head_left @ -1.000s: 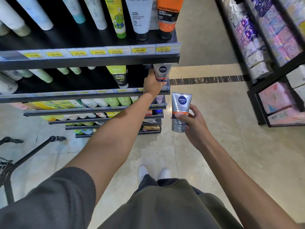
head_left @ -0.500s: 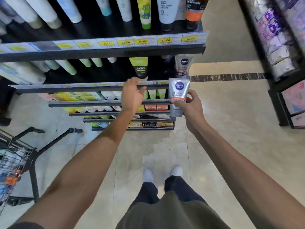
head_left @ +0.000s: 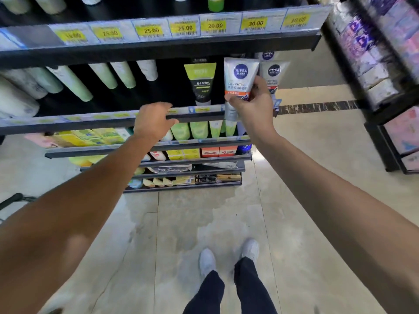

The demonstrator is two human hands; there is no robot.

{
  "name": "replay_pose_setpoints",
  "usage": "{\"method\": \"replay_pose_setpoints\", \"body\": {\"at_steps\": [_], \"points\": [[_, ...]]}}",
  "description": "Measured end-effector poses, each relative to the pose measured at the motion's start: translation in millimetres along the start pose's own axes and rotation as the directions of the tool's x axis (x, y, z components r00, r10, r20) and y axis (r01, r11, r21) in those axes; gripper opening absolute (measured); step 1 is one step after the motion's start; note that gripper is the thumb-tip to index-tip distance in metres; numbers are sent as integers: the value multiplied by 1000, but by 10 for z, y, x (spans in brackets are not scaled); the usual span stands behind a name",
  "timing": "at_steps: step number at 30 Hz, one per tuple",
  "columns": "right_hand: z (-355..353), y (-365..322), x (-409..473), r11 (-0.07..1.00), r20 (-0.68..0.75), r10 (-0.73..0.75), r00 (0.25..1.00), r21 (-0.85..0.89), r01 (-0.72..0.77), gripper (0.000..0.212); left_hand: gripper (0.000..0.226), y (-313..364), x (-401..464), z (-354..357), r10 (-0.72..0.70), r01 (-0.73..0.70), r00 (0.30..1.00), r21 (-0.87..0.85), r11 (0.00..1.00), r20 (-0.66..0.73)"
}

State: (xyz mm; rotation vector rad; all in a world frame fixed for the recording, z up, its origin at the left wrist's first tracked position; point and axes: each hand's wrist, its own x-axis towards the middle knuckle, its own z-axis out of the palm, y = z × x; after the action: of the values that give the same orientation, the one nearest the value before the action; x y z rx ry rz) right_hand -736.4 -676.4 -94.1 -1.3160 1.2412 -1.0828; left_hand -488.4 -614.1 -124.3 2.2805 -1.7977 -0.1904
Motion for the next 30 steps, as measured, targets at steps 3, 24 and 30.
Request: {"method": "replay_pose_setpoints", "body": {"at_steps": [3, 24, 30], "points": [[143, -49, 201, 998, -34, -46, 998, -43, 44, 55, 46, -16, 17, 31, -5, 6, 1000, 42, 999, -24], [276, 181, 658, 826, -24, 2, 1000, -563, -16, 61, 41, -105, 44, 163, -8, 6, 995, -22, 1000, -103], [358, 110, 857, 811, -91, 80, 993, -573, -118, 60, 44, -121, 47, 193, 6, -8, 993, -17, 1000, -114]]}}
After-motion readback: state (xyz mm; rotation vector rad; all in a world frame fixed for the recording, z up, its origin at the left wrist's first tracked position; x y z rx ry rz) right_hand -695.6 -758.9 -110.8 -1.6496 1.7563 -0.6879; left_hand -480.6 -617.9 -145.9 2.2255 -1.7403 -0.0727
